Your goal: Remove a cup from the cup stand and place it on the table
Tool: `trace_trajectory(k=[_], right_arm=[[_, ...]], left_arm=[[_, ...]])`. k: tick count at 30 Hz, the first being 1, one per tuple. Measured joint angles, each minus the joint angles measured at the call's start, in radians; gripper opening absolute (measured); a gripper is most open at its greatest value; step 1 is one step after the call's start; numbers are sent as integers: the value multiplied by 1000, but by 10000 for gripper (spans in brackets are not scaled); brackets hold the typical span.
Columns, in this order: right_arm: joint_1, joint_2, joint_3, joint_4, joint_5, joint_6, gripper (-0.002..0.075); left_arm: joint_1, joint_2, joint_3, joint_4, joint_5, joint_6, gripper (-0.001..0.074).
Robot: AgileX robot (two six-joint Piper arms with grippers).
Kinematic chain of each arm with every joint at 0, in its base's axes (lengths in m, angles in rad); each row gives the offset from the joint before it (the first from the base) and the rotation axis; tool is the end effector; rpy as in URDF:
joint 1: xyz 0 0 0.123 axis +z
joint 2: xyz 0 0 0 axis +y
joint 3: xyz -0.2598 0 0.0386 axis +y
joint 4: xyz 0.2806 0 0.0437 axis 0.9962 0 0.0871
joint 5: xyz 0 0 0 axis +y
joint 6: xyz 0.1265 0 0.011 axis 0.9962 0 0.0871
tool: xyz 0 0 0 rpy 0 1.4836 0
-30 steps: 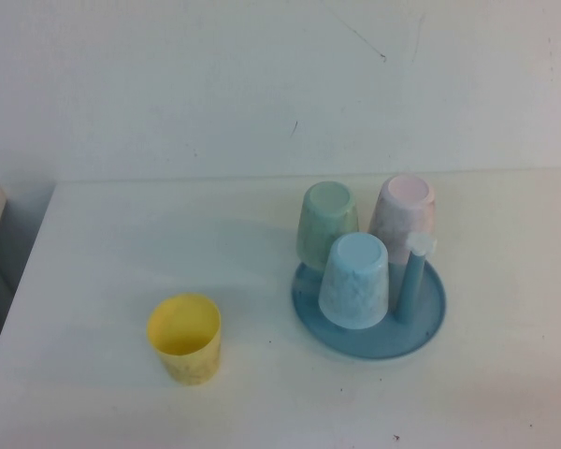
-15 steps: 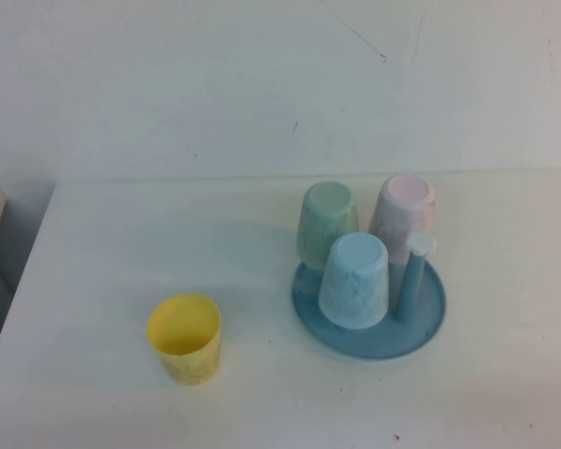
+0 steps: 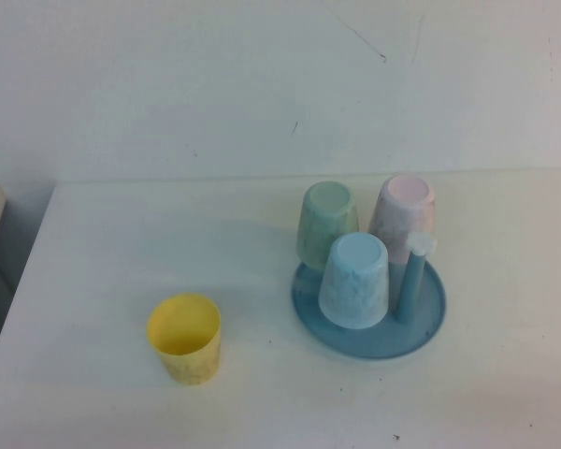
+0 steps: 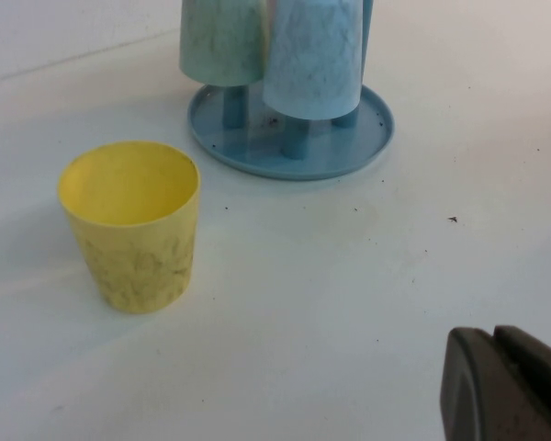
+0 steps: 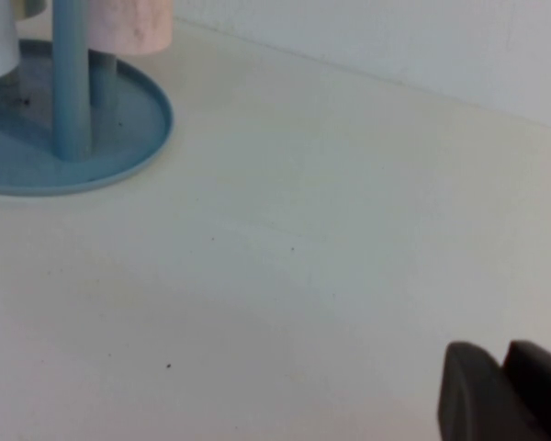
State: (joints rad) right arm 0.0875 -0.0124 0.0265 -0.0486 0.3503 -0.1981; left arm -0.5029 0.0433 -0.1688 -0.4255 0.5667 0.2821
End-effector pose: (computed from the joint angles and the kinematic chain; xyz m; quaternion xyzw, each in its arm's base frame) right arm 0.1427 0.0104 0.1634 -0.1266 0.7878 -0.0537 0.6004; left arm 0.1028 -0.0887 0.2132 0.2316 0.7722 -0.2552 0.5338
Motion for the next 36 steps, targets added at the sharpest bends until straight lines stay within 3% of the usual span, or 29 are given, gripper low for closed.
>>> trace_trajectory(k=[10,15,20,28,36], right_arm=[[0,0,0,0,0,0,62],[0,0,0,0,2,0,62],[0,0,0,0,1,0,62],[0,0,0,0,1,0,62],[0,0,0,0,2,0,62]], left_arm=[[0,0,3,23,-4,0,-2],[24,0,60,175,-150,-42,-2],[179,0,164,233,-320,-108,-2],[452,-35,196,264,-340,-163,-2],[526,-54,196,290,-247,-173,-2]])
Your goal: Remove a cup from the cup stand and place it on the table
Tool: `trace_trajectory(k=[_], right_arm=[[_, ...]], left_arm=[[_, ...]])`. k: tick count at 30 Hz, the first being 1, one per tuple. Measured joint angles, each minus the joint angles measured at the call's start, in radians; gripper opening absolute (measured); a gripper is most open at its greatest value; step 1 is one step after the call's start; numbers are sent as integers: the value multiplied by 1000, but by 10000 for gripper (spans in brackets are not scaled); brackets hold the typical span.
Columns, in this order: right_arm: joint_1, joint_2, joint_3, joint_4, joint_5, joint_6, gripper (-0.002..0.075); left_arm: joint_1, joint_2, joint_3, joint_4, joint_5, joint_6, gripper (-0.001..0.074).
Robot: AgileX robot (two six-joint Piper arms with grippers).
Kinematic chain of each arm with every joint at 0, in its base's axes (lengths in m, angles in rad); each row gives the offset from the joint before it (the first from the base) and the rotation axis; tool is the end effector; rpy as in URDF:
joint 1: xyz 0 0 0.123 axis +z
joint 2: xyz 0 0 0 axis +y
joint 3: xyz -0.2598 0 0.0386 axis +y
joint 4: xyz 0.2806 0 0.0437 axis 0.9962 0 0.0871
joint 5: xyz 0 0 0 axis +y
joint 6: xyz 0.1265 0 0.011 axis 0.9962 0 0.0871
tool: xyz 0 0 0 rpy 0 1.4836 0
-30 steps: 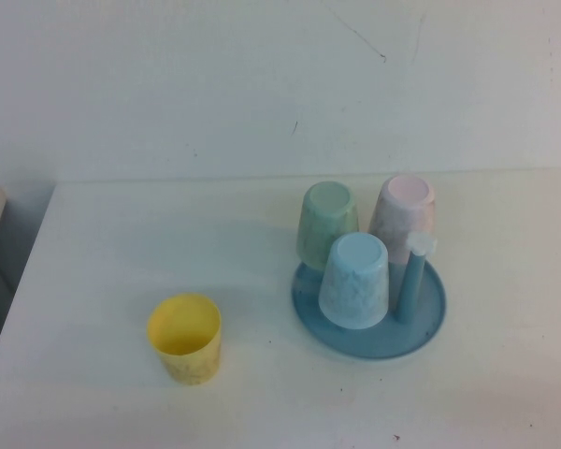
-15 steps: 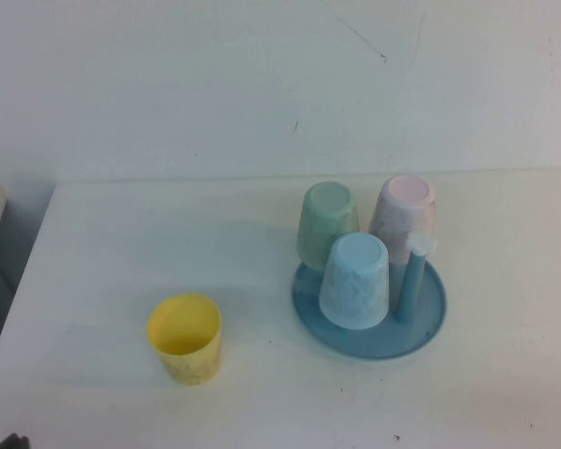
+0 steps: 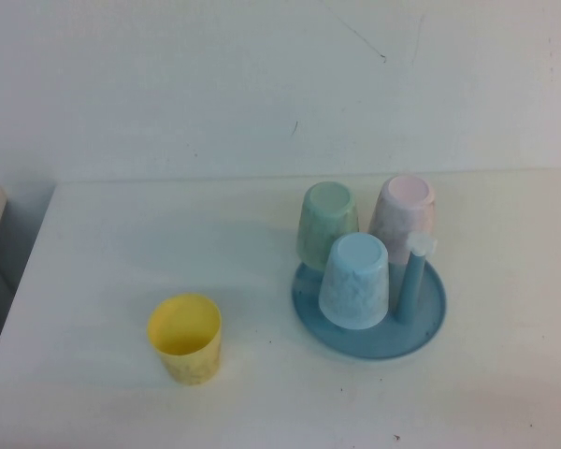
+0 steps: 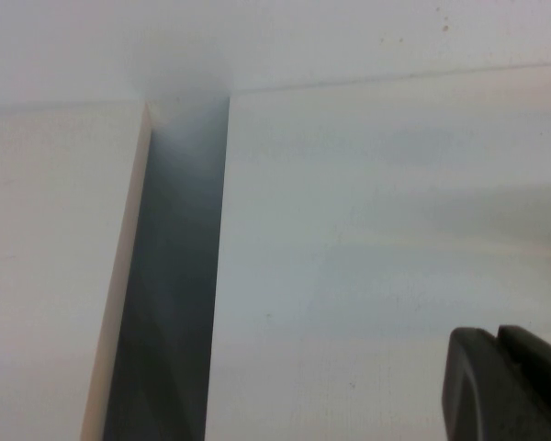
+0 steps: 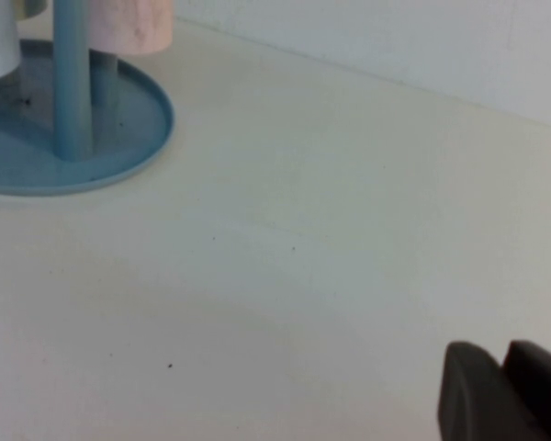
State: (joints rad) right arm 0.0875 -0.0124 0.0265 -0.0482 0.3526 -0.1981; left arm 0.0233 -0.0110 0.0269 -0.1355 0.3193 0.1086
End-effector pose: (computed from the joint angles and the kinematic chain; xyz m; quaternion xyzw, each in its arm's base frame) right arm 0.1426 0.0104 0.1631 -0.1266 0.7885 -0.0535 0.5995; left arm 0.1442 -0.0020 0.1671 -0.0041 0.7882 -0.0157 0.6152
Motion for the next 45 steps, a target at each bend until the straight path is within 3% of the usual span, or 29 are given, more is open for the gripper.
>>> trace_trajectory(k=[45], right_arm=[[0,0,0,2,0,0,62]], left_arm=[[2,0,-4,2,13,-9,-2]])
